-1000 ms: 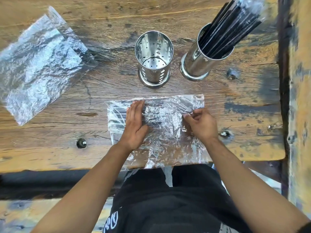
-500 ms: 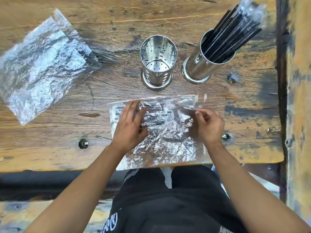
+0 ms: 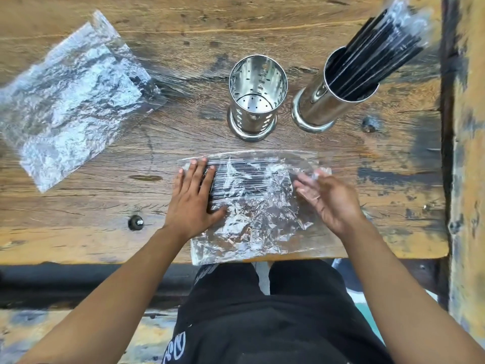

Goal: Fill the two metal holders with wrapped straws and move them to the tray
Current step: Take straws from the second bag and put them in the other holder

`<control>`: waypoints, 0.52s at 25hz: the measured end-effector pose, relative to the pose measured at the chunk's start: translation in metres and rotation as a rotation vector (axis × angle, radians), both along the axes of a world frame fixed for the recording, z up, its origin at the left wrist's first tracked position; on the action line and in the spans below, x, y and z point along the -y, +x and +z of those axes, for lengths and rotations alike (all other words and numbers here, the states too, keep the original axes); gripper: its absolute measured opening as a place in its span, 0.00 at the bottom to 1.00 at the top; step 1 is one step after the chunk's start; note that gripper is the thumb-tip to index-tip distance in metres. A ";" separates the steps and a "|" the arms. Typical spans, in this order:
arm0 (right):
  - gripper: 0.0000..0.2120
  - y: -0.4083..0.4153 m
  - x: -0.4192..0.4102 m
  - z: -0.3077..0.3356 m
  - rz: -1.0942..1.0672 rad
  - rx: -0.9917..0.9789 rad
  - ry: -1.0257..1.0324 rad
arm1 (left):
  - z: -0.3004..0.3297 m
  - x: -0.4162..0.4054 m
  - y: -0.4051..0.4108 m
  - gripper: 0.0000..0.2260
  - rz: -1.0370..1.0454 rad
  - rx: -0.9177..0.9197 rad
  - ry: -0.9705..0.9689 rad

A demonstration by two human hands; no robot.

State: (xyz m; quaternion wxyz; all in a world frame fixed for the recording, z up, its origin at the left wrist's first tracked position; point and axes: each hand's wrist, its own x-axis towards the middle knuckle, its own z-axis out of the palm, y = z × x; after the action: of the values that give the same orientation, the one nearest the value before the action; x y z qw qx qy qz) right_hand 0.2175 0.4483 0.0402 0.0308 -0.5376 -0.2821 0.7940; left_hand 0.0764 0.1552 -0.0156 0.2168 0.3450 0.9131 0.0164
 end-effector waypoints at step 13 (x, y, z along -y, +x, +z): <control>0.20 -0.034 0.032 -0.054 1.320 -0.351 1.409 | 0.002 -0.010 -0.013 0.43 0.034 0.034 0.047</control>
State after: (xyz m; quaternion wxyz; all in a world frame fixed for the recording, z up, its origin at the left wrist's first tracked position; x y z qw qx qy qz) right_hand 0.1836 0.4167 -0.0142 -0.0640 -0.0046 -0.9268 0.3701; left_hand 0.0637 0.1652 -0.0133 0.2240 0.3341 0.9143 0.0474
